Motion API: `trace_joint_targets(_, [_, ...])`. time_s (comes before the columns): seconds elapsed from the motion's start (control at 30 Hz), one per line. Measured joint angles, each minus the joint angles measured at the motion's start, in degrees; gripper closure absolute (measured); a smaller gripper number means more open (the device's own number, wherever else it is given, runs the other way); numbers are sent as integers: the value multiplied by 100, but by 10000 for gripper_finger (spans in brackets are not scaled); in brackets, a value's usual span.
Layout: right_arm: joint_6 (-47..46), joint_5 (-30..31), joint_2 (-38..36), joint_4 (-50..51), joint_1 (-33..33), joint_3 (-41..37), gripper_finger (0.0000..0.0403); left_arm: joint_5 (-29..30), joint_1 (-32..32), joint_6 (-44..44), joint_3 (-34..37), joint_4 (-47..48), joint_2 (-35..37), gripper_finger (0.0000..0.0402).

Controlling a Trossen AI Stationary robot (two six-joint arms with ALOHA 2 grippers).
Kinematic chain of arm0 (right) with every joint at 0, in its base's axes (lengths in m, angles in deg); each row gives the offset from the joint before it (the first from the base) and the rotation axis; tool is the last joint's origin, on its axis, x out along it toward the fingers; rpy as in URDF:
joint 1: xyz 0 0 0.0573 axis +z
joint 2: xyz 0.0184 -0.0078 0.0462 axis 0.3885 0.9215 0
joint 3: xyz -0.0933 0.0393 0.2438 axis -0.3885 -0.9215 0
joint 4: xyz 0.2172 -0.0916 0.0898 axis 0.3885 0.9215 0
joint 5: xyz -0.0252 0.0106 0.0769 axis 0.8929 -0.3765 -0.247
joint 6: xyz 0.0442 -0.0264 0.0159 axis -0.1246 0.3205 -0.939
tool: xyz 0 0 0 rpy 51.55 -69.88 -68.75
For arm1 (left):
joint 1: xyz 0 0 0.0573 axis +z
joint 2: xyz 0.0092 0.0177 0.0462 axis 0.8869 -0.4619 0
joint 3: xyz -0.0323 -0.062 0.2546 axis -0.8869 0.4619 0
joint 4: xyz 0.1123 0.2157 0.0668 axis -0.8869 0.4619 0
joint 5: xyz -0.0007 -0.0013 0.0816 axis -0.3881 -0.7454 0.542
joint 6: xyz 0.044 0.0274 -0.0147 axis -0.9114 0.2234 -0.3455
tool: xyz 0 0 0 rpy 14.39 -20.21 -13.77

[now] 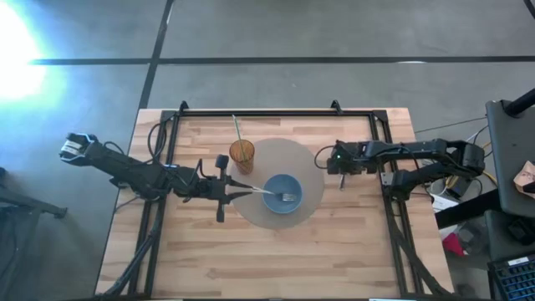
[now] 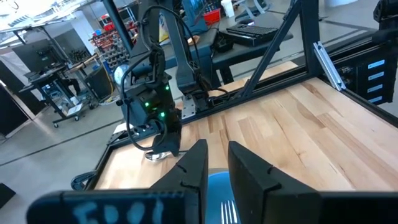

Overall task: Pick & Place Utensil
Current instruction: Put the spoon into the bowl

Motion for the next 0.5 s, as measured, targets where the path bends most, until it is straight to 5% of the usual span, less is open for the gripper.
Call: trace_joint_targets(0.5, [270,281,-13,131,-106,-92,388,0,0,-2,0,2,0,348])
